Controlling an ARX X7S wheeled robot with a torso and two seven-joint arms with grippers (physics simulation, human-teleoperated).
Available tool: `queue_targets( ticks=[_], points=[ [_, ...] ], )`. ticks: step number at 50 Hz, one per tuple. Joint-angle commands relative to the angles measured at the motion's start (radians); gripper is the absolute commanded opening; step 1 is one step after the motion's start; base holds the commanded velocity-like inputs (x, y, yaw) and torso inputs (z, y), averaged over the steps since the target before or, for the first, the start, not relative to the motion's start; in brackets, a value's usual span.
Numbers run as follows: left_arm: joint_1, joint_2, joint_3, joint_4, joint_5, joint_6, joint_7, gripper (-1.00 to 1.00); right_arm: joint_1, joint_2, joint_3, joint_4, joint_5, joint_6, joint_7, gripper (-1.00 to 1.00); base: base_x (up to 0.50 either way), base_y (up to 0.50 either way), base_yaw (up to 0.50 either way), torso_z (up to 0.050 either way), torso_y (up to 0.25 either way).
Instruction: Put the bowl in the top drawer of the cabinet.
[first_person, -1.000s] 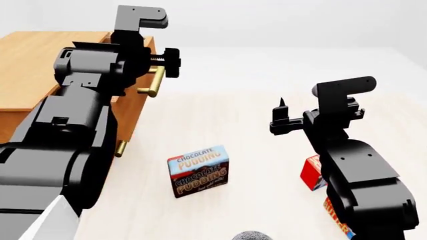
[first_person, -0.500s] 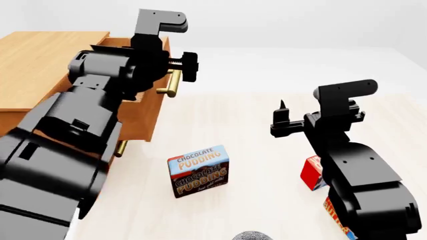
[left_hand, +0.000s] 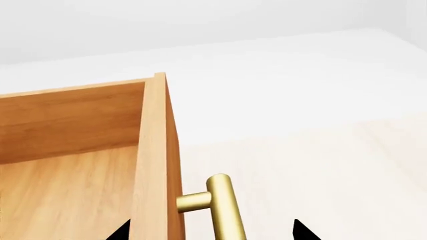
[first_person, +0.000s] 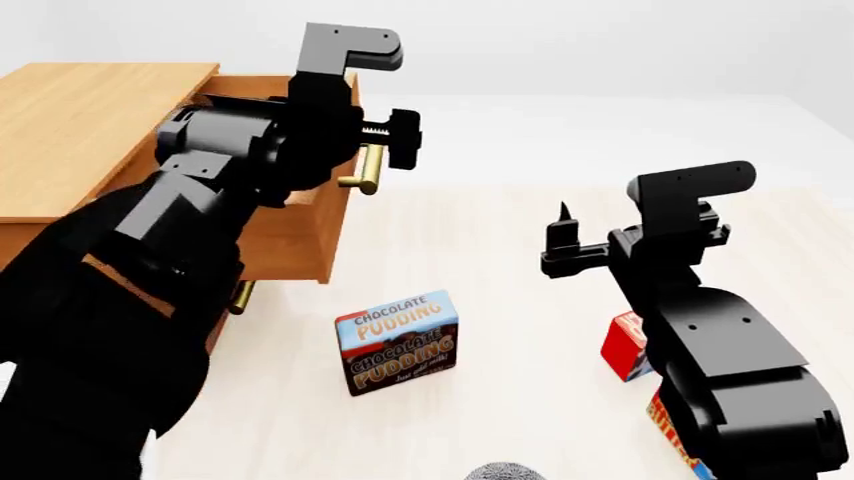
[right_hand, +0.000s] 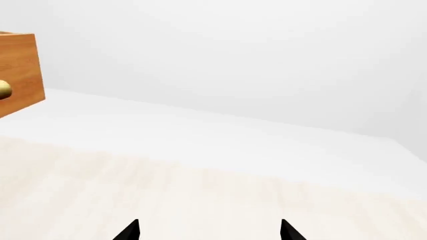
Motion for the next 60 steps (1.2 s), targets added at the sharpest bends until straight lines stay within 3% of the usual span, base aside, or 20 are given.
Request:
queue_targets(
  ticks=[1,22,42,60],
  points=[
    [0.01,-0.002,0.023,0.119,-0.198,-0.013,-0.047,1.0,-0.002,0.007,0.001,-0.014,0.007,0.01,0.001,1.0,0.0,0.0,0.0,0.0,0.0],
    [0.077,-0.081,-0.063,0.463,-0.321,-0.054,-0.287,1.0,-0.006,0.014,-0.012,-0.002,0.007,0.003,0.001,1.0,0.0,0.0,0.0,0.0,0.001],
    [0.048,-0.163,-0.108,0.616,-0.377,-0.085,-0.311,1.0,-0.016,0.023,-0.02,-0.01,0.009,-0.001,0.003,1.0,0.0,0.0,0.0,0.0,0.002],
    [-0.053,-0.311,-0.175,0.761,-0.422,-0.122,-0.37,1.0,-0.017,0.029,-0.033,-0.041,0.011,0.015,0.01,1.0,0.0,0.0,0.0,0.0,0.001]
  ],
)
